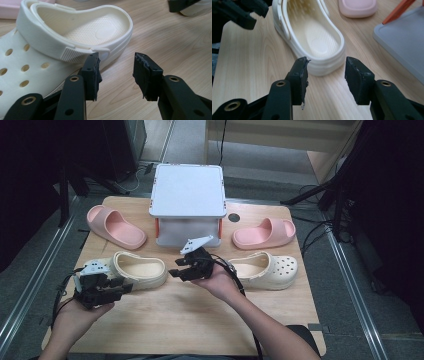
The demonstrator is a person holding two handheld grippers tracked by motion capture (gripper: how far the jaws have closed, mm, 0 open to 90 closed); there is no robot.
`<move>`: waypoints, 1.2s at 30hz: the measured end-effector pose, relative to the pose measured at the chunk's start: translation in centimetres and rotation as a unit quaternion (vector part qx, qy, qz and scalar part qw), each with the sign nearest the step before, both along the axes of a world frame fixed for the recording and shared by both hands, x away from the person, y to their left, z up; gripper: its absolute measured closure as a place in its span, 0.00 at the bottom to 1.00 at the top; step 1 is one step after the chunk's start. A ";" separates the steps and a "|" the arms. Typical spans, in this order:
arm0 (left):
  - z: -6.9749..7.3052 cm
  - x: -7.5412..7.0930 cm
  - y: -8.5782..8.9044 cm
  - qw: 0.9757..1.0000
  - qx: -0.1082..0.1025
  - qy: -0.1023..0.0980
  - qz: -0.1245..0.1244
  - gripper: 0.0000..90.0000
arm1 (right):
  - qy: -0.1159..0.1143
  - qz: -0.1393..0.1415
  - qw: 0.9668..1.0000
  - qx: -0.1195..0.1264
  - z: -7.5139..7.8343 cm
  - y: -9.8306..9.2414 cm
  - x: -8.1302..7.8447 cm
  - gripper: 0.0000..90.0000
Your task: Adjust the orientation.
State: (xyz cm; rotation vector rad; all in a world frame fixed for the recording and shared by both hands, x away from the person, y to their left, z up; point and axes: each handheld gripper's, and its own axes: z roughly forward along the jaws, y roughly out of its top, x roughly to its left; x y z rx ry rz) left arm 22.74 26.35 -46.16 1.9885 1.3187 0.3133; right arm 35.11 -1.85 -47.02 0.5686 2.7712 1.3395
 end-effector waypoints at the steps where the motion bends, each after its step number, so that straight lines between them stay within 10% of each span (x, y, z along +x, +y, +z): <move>1: 0.0 0.0 0.1 1.000 -0.001 0.000 0.001 0.62 | 0.001 0.002 1.000 -0.002 -0.1 0.4 0.2 0.60; 36: -0.3 -0.2 0.8 1.000 -0.001 0.003 -0.005 0.61 | -0.010 0.065 0.996 -0.054 -3.1 14.8 5.1 0.66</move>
